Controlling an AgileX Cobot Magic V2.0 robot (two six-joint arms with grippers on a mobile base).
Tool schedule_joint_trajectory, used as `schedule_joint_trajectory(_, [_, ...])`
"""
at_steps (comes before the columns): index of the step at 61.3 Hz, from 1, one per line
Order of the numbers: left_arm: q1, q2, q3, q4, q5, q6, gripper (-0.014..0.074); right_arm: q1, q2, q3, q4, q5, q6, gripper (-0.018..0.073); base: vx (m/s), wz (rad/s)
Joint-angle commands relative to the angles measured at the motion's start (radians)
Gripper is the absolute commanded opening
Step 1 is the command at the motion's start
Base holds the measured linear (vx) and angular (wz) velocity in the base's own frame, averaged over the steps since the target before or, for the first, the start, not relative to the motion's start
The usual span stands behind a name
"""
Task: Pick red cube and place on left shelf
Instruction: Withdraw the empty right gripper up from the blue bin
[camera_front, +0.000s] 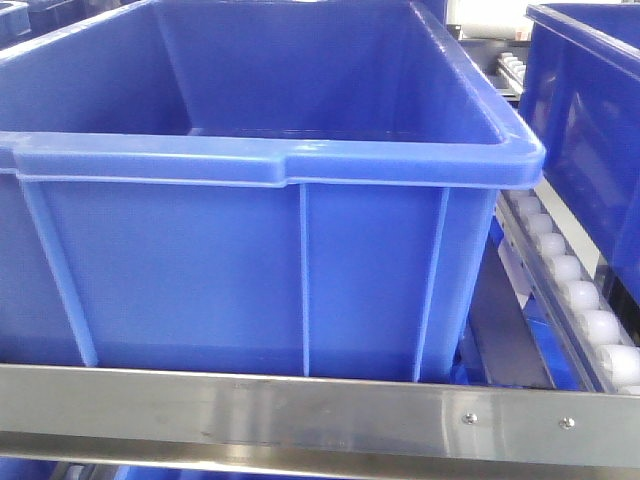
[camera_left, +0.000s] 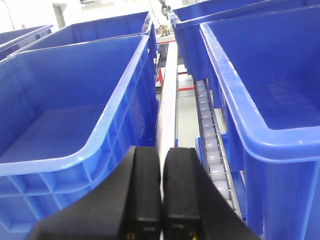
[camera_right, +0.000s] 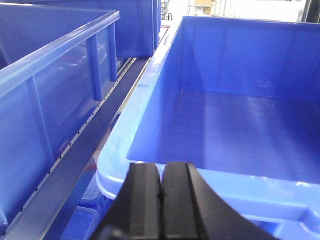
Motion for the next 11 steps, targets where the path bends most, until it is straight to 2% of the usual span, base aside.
schedule_joint_trajectory(1, [-0.005, 0.007, 0.022, -0.005, -0.091, 0.001, 0.0106, -0.006, -0.019, -0.023, -0.001, -0.074, -0.008, 0.0057, 0.0, 0.0])
schedule_joint_trajectory(11, [-0.005, 0.007, 0.022, -0.005, -0.091, 0.001, 0.0106, -0.006, -0.019, -0.023, -0.001, -0.074, -0.008, 0.0057, 0.0, 0.0])
